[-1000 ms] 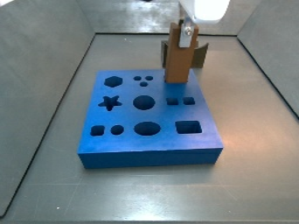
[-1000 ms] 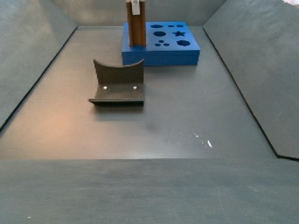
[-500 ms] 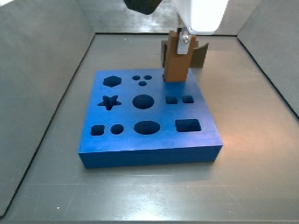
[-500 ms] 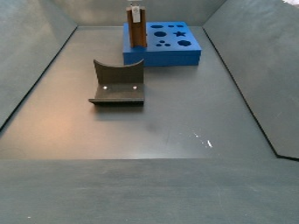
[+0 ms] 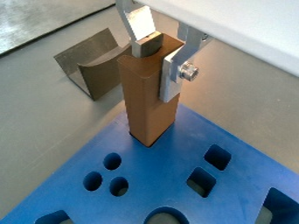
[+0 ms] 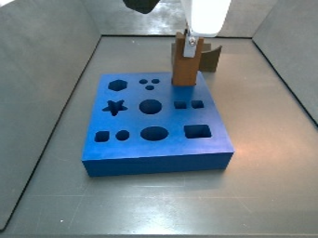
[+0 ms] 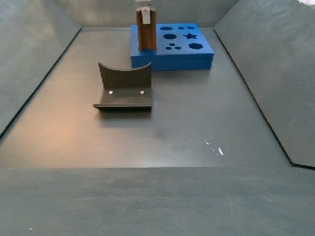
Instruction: Insert the arch object.
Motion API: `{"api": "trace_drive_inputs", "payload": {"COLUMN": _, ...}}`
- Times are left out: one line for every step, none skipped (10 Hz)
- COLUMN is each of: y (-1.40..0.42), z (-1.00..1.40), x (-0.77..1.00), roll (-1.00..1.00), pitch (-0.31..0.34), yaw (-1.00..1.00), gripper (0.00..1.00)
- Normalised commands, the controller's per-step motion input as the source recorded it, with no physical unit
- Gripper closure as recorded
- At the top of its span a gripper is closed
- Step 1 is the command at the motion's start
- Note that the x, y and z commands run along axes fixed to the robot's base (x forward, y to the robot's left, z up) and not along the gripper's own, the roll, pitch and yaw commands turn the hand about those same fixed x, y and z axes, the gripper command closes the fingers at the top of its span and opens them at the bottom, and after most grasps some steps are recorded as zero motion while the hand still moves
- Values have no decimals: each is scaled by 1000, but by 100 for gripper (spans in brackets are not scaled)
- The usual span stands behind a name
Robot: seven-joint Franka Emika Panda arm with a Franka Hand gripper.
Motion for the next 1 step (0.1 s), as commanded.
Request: {"api": "trace_drive_inputs", "payload": {"y": 0, "z": 0, "x": 0, "roll": 0, "pitch": 0, "yaw": 0, "gripper": 100}}
